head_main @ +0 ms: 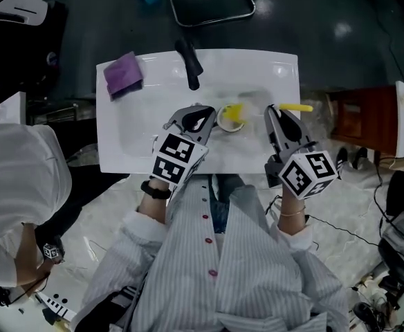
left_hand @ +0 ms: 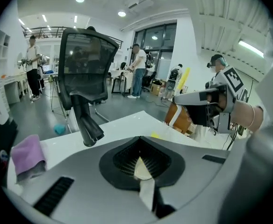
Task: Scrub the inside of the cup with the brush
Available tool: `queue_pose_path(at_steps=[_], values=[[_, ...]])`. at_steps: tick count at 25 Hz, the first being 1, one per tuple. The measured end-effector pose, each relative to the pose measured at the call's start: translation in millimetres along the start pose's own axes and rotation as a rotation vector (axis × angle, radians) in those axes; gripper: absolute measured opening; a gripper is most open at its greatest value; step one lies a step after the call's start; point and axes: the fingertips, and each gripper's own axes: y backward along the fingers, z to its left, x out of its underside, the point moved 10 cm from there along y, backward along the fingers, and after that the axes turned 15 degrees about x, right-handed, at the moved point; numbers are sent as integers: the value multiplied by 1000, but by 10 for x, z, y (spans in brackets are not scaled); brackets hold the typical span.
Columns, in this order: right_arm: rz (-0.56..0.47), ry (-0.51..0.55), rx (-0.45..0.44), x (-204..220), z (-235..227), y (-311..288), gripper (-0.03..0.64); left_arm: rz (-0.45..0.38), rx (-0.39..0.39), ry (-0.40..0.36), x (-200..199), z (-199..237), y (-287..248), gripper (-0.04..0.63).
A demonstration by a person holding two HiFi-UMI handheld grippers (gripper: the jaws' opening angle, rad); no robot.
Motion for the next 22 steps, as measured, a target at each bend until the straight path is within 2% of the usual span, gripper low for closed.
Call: queue_pose_path(at_steps=[8, 13, 18, 22], values=[[58, 4, 17, 238, -72, -92, 55, 147, 87, 30, 405, 60, -337, 11], [71, 10, 22, 352, -86, -176, 55, 241, 112, 13, 738, 125, -525, 11], [77, -6, 33, 428, -135, -231, 55, 290, 159, 27, 923, 201, -668, 12], [81, -17, 40, 471, -161, -264, 55, 348, 191, 7, 1043, 252, -785, 14]])
